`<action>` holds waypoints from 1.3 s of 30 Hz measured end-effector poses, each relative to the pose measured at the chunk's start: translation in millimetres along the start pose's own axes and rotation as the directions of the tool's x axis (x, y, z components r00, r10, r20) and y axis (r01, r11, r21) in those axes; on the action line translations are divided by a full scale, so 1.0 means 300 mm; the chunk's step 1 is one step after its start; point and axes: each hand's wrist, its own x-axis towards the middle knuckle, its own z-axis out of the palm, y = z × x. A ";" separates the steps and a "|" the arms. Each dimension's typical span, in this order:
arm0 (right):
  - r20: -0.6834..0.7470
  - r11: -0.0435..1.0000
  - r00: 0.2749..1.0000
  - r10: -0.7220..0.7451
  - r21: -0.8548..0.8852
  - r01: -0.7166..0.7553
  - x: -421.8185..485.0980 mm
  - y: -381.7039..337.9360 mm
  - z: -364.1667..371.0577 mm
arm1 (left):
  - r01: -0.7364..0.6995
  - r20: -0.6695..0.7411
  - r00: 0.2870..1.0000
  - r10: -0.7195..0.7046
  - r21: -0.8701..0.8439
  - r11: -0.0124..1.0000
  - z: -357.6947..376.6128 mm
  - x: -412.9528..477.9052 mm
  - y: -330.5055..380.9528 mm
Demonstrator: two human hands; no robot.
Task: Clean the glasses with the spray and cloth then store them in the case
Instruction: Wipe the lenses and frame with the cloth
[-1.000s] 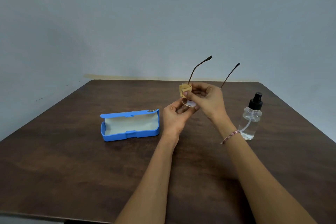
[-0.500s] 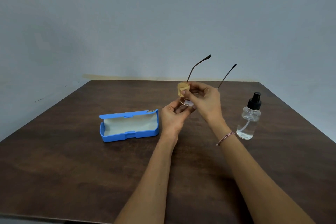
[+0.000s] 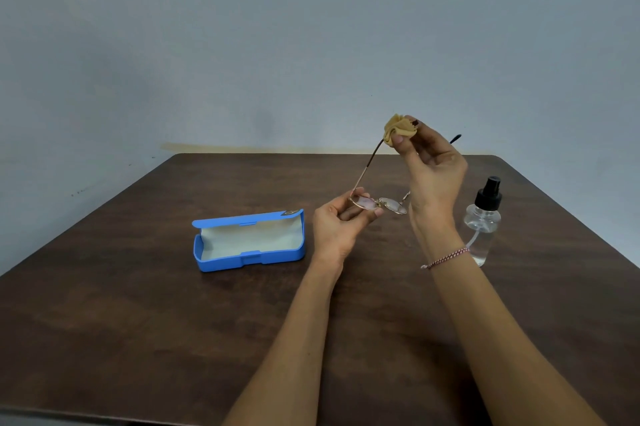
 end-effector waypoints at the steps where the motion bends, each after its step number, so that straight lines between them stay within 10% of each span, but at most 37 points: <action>1: -0.009 1.000 1.000 -0.004 0.007 0.004 0.001 -0.001 0.000 | 0.003 -0.002 1.000 -0.003 0.005 1.000 -0.001 0.001 -0.002; 39: -0.101 0.982 0.991 0.092 0.173 -0.074 0.025 0.010 -0.028 | 0.067 -0.016 0.998 -0.068 -0.080 0.995 -0.012 0.000 0.009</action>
